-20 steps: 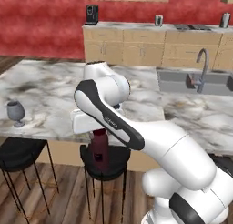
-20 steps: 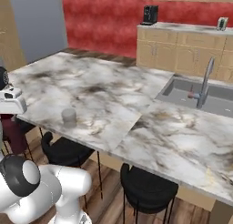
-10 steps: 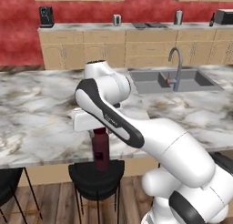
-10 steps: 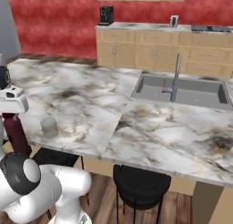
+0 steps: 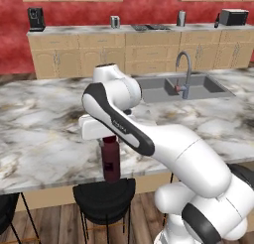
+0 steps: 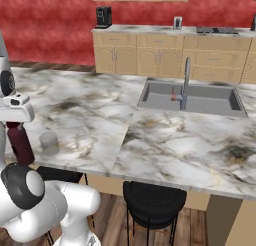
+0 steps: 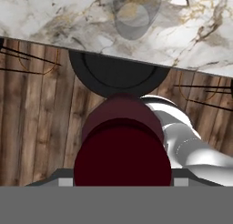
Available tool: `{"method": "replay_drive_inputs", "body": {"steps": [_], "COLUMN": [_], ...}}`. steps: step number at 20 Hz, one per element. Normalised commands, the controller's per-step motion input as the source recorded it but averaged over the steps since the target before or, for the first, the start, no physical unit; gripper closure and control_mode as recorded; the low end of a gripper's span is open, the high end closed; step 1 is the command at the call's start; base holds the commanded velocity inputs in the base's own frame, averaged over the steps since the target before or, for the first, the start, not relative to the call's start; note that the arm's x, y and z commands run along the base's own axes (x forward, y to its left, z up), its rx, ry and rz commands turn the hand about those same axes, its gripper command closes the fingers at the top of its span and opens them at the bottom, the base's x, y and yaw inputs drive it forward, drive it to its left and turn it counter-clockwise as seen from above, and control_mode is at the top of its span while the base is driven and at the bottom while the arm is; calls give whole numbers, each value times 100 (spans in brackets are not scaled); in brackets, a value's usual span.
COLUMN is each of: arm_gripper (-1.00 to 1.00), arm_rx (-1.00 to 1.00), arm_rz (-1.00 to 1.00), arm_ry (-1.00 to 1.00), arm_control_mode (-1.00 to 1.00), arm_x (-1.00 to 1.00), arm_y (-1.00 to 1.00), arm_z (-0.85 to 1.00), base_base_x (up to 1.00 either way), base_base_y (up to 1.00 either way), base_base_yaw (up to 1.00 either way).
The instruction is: There is a wine glass and glass cup on the dining counter. Place the wine bottle next to the wine glass and the juice bottle next to the glass cup.
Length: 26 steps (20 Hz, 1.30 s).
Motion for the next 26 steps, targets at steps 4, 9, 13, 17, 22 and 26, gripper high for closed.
{"method": "replay_drive_inputs", "body": {"steps": [4, 9, 13, 17, 22, 26], "arm_gripper": [100, 100, 100, 100, 100, 100], "arm_rx": [0, 0, 0, 0, 0, 0], "arm_rz": [0, 0, 0, 0, 0, 0], "arm_ry": [0, 0, 0, 0, 0, 0], "arm_control_mode": [100, 100, 100, 100, 100, 100], "arm_x": [0, 0, 0, 0, 0, 0], "arm_y": [0, 0, 0, 0, 0, 0], "arm_z": [0, 0, 0, 0, 0, 0], "base_base_x": [2, 0, 1, 0, 0, 0], "base_base_y": [0, 0, 0, 0, 0, -2], "base_base_yaw": [0, 0, 0, 0, 0, 0]}}
